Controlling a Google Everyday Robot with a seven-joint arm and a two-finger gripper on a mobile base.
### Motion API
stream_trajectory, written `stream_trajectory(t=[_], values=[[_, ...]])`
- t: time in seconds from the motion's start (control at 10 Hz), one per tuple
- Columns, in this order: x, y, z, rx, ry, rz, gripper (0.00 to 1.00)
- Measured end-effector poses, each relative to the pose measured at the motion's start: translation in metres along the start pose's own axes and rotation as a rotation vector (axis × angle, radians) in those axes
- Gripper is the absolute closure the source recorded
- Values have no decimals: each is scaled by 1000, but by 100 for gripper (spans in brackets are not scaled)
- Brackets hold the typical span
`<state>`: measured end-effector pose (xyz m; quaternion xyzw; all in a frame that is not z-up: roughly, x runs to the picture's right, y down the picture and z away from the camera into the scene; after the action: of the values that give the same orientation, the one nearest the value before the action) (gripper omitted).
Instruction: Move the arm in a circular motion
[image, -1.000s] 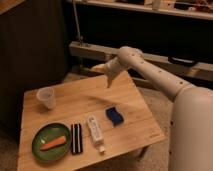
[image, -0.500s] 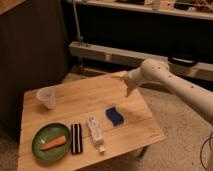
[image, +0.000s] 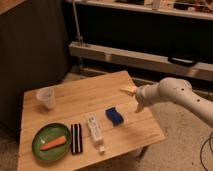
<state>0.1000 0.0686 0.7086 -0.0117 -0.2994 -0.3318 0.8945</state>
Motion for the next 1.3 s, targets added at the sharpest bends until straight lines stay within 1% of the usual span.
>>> stream_trajectory(t=[0.1, 0.2, 0.3, 0.4, 0.5, 0.6, 0.7, 0.8, 0.9, 1.0, 1.1, 1.2, 1.3], values=[[-20, -7, 3, -9, -14, -5, 20], [-60, -25, 12, -22, -43, -19, 20], [-82, -39, 19, -29, -61, -31, 20], [-106, -58, 28, -34, -84, -54, 20], [-134, -86, 46, -30, -128, -101, 20], [-145, -102, 57, -27, -160, -131, 20], [-155, -125, 72, -20, -203, -182, 20], [-162, -149, 90, -15, -247, -236, 20], [-166, -168, 103, -14, -278, -279, 20], [-168, -189, 116, -13, -303, -322, 20], [-166, -217, 134, -20, -325, -381, 20], [-160, -240, 148, -29, -332, -425, 20], [-152, -257, 160, -42, -330, -451, 20]])
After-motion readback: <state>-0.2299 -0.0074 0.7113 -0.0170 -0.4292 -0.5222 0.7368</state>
